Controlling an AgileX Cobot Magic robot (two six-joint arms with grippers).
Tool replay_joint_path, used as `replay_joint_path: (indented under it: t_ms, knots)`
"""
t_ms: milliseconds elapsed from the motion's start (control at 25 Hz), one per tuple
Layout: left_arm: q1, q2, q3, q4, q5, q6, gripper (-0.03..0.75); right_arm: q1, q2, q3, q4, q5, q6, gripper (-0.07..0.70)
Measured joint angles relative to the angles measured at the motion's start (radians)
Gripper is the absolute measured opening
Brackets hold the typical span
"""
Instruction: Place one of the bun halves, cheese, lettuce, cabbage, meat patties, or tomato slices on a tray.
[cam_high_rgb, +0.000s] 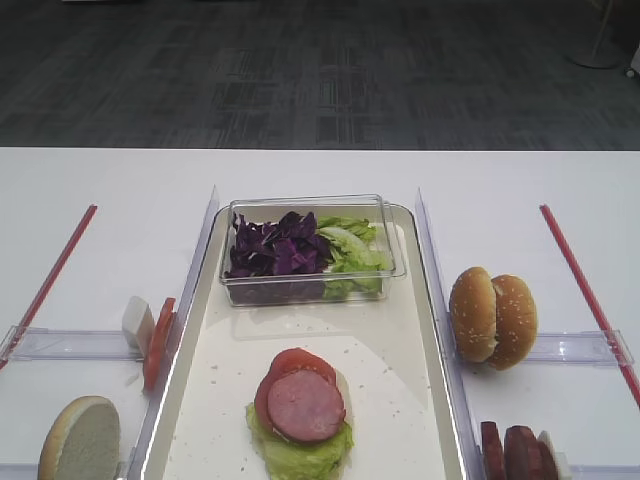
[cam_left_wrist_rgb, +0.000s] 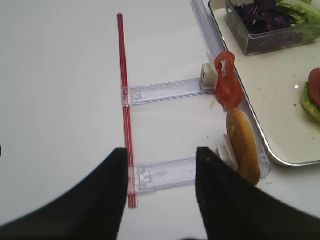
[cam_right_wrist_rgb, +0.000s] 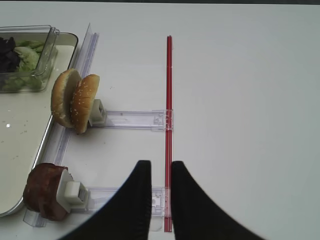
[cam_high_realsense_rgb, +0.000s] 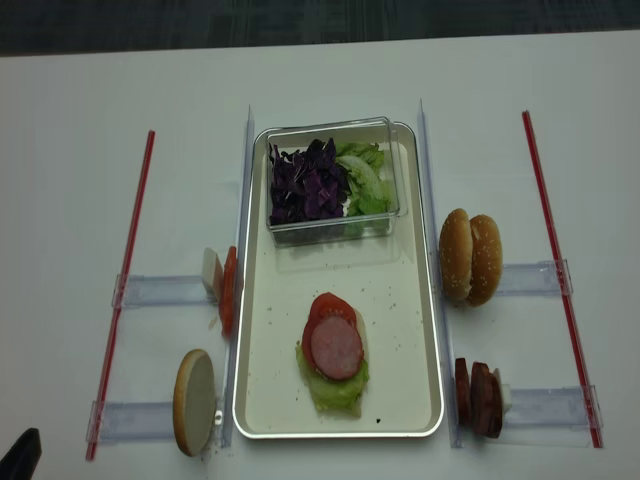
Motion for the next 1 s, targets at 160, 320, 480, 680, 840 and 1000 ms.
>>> replay_joint_path:
  t_ms: [160,320,480,680,840,1000]
  knots:
    - [0.000,0.000,0.000,0.000,0.000,0.000,0.293,0.000,0.000,0.000,0.000,0.000,0.000,0.103]
    - [0.000,0.000,0.000,0.000,0.000,0.000,0.293,0.000,0.000,0.000,0.000,0.000,0.000,0.058]
    - [0.000,0.000,0.000,0.000,0.000,0.000,0.293,0.000,0.000,0.000,0.000,0.000,0.000,0.041]
    - [0.000,0.000,0.000,0.000,0.000,0.000,0.293,0.000,0.000,0.000,0.002,0.000,0.000,0.038]
    - [0.000,0.000,0.000,0.000,0.000,0.000,0.293,0.000,0.000,0.000,0.002,0.000,0.000,0.038]
    - [0.000,0.000,0.000,0.000,0.000,0.000,0.293,0.000,0.000,0.000,0.002,0.000,0.000,0.036]
